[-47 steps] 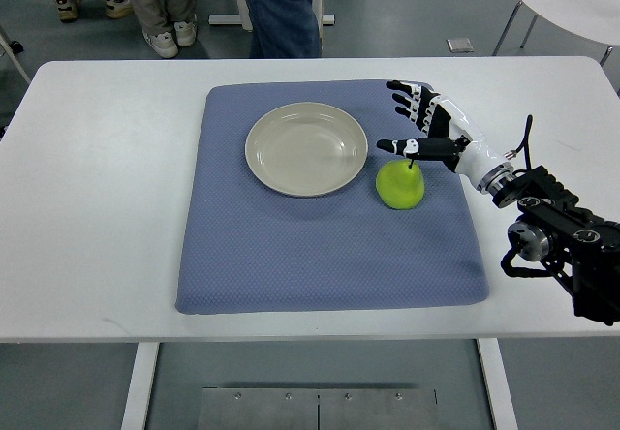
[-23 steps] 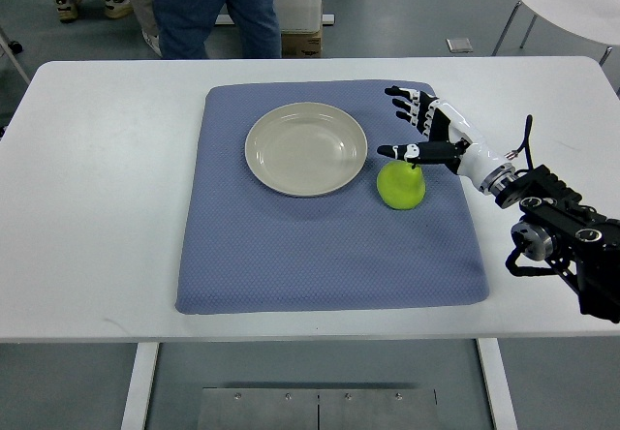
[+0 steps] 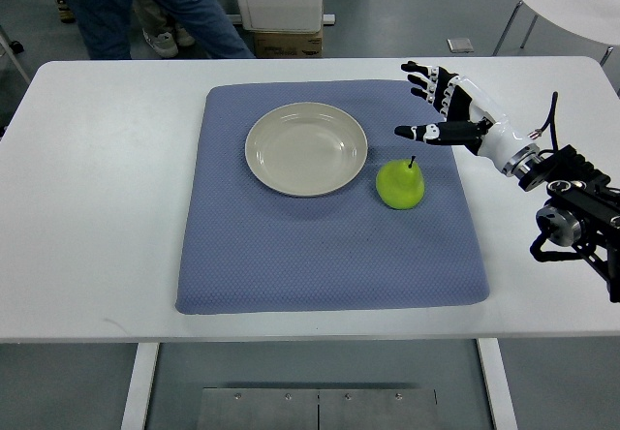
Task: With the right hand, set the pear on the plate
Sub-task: 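Move the right hand over the green pear, fingers open, then lower the right hand and close fingers around the green pear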
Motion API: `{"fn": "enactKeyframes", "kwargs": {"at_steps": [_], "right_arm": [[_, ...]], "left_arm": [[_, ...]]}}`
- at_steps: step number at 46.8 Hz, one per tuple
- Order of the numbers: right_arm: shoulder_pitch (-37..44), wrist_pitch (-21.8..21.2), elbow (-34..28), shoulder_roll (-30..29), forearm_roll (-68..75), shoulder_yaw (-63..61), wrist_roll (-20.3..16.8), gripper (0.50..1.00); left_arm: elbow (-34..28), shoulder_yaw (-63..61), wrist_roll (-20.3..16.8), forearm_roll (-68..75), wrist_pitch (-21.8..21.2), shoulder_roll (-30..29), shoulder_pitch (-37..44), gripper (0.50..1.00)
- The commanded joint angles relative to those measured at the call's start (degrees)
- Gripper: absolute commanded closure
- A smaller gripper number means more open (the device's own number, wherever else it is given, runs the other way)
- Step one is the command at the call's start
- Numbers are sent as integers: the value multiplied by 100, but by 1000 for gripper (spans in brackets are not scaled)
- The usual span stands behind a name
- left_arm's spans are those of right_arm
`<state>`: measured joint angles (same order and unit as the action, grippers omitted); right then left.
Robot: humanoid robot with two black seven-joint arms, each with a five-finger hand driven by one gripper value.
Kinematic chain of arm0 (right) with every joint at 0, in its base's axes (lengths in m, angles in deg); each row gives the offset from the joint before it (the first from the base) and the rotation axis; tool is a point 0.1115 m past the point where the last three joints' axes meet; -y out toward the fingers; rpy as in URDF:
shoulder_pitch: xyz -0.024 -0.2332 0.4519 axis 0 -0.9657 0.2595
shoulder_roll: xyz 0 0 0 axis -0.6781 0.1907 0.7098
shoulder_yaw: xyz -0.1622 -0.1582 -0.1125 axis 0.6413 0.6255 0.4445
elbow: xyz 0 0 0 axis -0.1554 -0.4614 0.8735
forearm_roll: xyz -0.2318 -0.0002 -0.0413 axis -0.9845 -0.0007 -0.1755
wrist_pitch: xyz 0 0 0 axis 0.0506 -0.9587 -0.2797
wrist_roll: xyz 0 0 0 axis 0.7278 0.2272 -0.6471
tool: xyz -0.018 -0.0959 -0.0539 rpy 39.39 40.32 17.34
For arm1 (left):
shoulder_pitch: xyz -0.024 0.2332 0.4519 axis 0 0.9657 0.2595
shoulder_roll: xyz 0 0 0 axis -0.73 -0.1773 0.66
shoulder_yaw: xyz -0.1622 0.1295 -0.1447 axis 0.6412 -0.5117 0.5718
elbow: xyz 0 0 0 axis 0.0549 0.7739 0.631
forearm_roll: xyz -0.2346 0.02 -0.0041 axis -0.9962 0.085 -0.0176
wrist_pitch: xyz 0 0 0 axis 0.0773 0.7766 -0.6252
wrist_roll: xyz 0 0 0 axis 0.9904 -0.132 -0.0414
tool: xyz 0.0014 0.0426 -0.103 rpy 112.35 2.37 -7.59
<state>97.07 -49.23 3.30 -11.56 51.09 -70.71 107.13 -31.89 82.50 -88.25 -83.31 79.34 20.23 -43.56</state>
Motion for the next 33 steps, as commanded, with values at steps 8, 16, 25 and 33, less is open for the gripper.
{"fn": "enactKeyframes", "kwargs": {"at_steps": [8,16,25,33], "right_arm": [[-186,10,-132,59,-18,44,1,500],[-274,19,-167,76,-44,202,1,500],[-318,54,-167,68,-44,299,1,500],[-379,98,-141,24,-53,361,1,500]], "left_arm": [[4,0,0,-6,0,0,1,500],[4,0,0,2,0,0,1,500],[4,0,0,2,0,0,1,500],[4,0,0,2,0,0,1,500]]}}
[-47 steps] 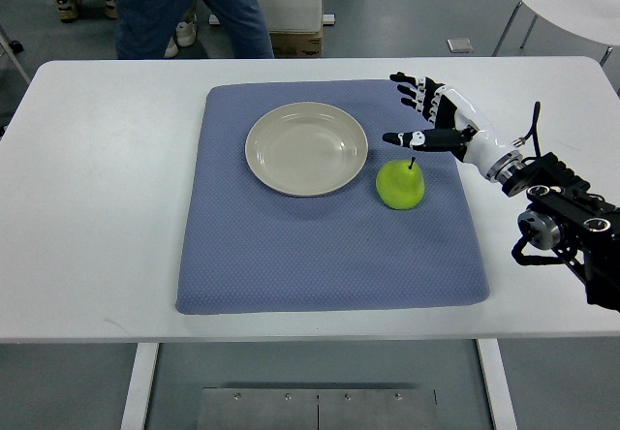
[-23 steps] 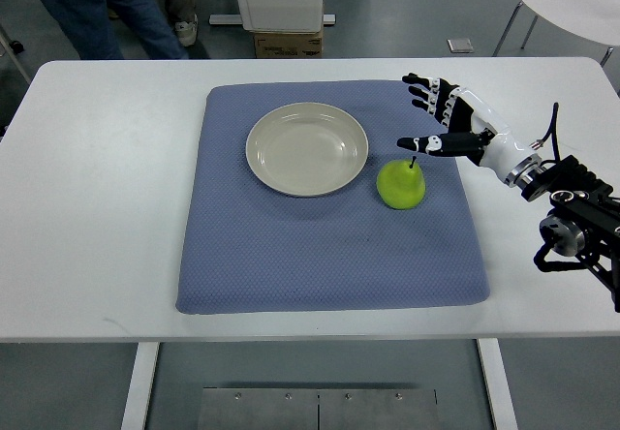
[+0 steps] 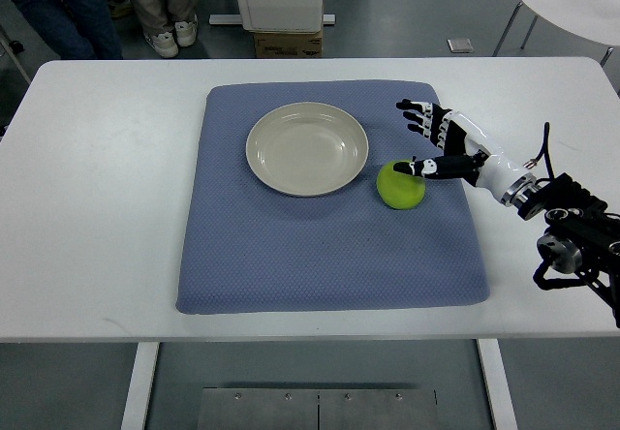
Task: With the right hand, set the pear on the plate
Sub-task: 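Lower the right hand and close fingers around the green pear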
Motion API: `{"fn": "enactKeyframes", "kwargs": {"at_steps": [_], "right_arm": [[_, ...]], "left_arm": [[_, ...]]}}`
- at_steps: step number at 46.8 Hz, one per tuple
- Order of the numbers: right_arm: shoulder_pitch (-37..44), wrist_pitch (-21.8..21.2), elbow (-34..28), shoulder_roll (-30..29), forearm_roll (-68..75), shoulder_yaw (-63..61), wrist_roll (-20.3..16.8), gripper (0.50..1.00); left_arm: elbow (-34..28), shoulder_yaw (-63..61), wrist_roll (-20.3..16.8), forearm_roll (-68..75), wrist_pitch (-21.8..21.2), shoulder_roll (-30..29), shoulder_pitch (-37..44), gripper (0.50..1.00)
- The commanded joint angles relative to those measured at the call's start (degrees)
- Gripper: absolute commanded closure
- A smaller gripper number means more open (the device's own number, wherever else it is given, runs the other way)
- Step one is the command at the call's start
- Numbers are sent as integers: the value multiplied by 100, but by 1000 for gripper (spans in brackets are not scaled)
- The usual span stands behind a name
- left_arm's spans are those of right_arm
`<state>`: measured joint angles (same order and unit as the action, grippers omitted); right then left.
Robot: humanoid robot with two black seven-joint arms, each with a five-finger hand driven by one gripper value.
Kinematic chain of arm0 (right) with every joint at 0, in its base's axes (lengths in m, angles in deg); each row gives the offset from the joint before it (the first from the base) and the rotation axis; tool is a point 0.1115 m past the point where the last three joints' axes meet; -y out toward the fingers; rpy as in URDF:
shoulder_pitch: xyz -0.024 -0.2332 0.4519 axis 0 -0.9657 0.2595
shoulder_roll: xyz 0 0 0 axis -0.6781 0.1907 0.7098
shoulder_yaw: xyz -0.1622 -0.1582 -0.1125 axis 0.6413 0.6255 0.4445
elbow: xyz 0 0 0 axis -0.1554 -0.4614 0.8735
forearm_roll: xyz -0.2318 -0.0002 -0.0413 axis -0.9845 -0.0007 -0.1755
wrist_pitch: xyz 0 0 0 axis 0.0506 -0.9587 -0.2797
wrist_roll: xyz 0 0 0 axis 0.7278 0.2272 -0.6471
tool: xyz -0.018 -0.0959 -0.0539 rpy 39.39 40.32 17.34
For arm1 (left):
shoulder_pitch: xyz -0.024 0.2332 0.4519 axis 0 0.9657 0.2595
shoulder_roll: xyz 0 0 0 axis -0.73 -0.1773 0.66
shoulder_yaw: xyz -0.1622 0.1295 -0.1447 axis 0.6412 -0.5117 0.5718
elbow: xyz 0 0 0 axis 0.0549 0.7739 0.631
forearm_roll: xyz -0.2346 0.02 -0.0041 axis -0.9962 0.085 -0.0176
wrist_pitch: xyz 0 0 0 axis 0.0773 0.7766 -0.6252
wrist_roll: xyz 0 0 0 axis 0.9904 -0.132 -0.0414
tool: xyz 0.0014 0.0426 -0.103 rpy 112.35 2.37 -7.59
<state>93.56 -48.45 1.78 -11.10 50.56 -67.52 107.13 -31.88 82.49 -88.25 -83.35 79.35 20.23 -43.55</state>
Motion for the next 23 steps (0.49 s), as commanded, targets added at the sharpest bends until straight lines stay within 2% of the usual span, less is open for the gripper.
{"fn": "enactKeyframes", "kwargs": {"at_steps": [1,23], "right_arm": [[-37,20,12,-23,0,51,0,500],[-142,398,73,-181,-9,358,0,500]], "left_arm": [[3,0,0,7,-1,0,0,500],[3,0,0,-2,-1,0,0,500]]}}
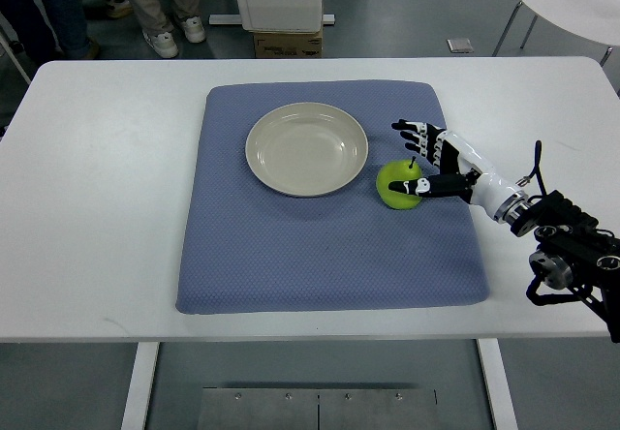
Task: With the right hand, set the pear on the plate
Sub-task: 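Lower the right hand and close fingers around the green pear, then lift the pear with the right hand and carry it over the plate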
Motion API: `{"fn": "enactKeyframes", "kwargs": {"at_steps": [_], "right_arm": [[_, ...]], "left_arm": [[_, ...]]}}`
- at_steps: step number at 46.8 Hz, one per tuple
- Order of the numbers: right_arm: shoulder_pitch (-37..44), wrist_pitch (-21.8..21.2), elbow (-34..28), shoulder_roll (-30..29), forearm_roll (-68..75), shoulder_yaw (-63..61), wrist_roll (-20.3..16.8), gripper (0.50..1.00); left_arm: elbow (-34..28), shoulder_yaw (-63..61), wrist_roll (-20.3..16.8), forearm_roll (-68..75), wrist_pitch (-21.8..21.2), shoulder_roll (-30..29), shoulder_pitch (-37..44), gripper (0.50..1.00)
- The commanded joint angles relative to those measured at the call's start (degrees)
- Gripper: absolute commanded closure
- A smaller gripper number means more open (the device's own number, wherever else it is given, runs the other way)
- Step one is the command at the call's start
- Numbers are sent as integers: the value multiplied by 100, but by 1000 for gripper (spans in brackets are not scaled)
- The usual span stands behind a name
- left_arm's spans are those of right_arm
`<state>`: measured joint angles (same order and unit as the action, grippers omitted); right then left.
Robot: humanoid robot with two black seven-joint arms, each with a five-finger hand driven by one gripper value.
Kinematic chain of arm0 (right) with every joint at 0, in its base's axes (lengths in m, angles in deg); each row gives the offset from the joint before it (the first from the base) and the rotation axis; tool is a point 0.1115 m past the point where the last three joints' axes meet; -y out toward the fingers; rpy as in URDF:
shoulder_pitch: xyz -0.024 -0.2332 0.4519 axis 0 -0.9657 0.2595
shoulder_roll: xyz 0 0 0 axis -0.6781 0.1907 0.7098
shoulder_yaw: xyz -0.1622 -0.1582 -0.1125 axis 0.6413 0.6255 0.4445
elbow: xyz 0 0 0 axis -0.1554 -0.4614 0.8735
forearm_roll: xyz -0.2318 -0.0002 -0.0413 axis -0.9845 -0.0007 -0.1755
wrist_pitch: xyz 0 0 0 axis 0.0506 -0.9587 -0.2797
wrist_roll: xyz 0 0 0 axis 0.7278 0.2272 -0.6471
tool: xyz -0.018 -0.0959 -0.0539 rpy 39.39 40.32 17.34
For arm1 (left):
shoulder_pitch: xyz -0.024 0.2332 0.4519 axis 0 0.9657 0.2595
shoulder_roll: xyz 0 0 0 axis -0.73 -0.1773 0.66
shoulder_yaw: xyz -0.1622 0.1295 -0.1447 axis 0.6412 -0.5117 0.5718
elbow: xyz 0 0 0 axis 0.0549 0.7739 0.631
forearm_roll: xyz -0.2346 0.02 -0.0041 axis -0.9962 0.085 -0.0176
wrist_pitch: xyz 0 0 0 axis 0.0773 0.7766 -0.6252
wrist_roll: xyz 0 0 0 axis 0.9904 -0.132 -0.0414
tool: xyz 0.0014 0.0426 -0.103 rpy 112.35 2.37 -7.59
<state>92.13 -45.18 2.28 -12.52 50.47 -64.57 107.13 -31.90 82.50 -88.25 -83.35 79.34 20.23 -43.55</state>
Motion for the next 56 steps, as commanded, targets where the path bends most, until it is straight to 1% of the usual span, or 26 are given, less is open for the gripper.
{"fn": "enactKeyframes", "kwargs": {"at_steps": [1,14,21,29,33,34,38,40,41,42,43,45,51,56], "right_arm": [[0,105,32,-57,-9,89,0,500],[-52,439,190,-311,-17,301,0,500],[-61,483,287,-417,-17,301,0,500],[-70,633,427,-505,-17,309,0,500],[-70,659,551,-558,-17,380,0,517],[-70,659,568,-558,-17,397,0,529],[-70,659,612,-558,-17,450,0,607],[-70,659,621,-558,-17,468,0,663],[-70,659,638,-558,-17,485,0,709],[-70,659,639,-558,-17,503,0,772],[-70,659,647,-558,-17,503,0,843],[-61,659,647,-549,-17,503,0,1000],[-26,659,674,-566,70,371,0,1000],[9,668,674,-584,88,-6,0,1000]], "left_arm": [[-4,0,0,-2,0,0,0,500],[-4,0,0,6,0,0,0,500],[-4,0,0,6,0,0,0,500],[-4,0,0,6,0,0,0,500],[5,0,0,-2,0,0,0,500],[-4,0,0,-2,0,0,0,500],[5,0,0,-2,0,0,0,500],[-4,0,0,6,0,0,0,500],[-4,0,0,-2,0,0,0,500],[5,0,0,6,0,0,0,500],[5,0,0,6,0,0,0,500],[5,0,0,-2,0,0,0,500],[5,0,0,6,0,0,0,500],[-4,0,0,-2,0,0,0,500]]}}
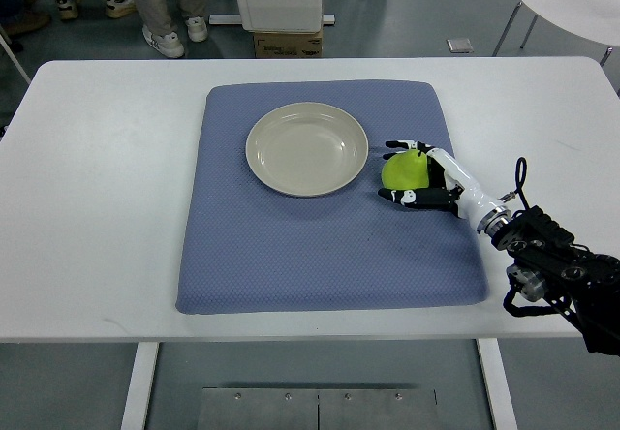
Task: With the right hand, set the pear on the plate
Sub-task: 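Lift the pear with the right hand and carry it over the plate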
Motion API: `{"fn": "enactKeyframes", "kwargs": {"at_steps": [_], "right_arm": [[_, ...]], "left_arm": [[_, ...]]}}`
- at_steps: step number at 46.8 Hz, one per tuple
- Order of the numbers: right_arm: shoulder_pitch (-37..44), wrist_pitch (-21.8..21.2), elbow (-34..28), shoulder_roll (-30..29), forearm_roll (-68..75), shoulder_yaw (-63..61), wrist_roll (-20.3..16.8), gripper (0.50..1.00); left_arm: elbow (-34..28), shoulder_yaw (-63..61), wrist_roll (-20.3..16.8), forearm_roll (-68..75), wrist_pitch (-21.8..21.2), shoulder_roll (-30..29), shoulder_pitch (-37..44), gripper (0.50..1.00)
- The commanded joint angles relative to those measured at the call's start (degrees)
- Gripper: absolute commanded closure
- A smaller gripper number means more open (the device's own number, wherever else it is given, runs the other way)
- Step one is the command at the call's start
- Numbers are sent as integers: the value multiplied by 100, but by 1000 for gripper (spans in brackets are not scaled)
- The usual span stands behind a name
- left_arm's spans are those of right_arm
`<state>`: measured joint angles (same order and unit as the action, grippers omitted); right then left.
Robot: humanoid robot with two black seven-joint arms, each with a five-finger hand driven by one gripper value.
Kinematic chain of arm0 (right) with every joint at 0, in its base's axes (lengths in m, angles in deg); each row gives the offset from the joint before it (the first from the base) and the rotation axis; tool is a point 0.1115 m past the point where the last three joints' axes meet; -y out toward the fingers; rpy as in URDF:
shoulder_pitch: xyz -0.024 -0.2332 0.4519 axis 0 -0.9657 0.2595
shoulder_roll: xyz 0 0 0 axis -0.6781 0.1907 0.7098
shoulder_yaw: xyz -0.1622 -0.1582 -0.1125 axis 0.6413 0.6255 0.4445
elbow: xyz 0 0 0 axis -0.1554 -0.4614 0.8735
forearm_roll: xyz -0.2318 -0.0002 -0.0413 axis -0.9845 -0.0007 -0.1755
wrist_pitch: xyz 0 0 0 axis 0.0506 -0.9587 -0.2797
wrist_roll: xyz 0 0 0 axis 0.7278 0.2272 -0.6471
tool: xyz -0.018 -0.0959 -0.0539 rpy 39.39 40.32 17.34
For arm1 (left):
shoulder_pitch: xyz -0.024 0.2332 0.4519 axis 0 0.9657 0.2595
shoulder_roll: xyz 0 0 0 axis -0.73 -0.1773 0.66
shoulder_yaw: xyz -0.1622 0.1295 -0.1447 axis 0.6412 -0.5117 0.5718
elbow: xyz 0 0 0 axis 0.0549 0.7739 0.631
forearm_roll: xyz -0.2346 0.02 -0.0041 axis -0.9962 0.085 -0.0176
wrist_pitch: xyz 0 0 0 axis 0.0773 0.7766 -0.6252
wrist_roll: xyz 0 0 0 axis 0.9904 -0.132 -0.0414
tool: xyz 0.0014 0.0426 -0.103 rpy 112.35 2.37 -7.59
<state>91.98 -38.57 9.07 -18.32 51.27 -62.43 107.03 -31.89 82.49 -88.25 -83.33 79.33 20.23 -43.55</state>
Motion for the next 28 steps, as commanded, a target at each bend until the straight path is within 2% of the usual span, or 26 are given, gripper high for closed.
{"fn": "enactKeyframes", "kwargs": {"at_steps": [1,14,19,25,28], "right_arm": [[42,7,-15,-3,9,-299,10,1000],[455,7,-23,-12,9,-705,10,1000],[630,25,-6,-187,9,-705,10,1000],[753,297,-15,-407,9,-705,8,1000],[824,359,-6,-565,9,-696,-175,1000]], "left_arm": [[3,1,0,5,1,0,0,500],[3,1,0,5,1,0,0,500],[4,1,0,5,1,0,0,500],[-5,1,0,-4,1,0,0,500],[4,1,0,-4,1,0,0,500]]}}
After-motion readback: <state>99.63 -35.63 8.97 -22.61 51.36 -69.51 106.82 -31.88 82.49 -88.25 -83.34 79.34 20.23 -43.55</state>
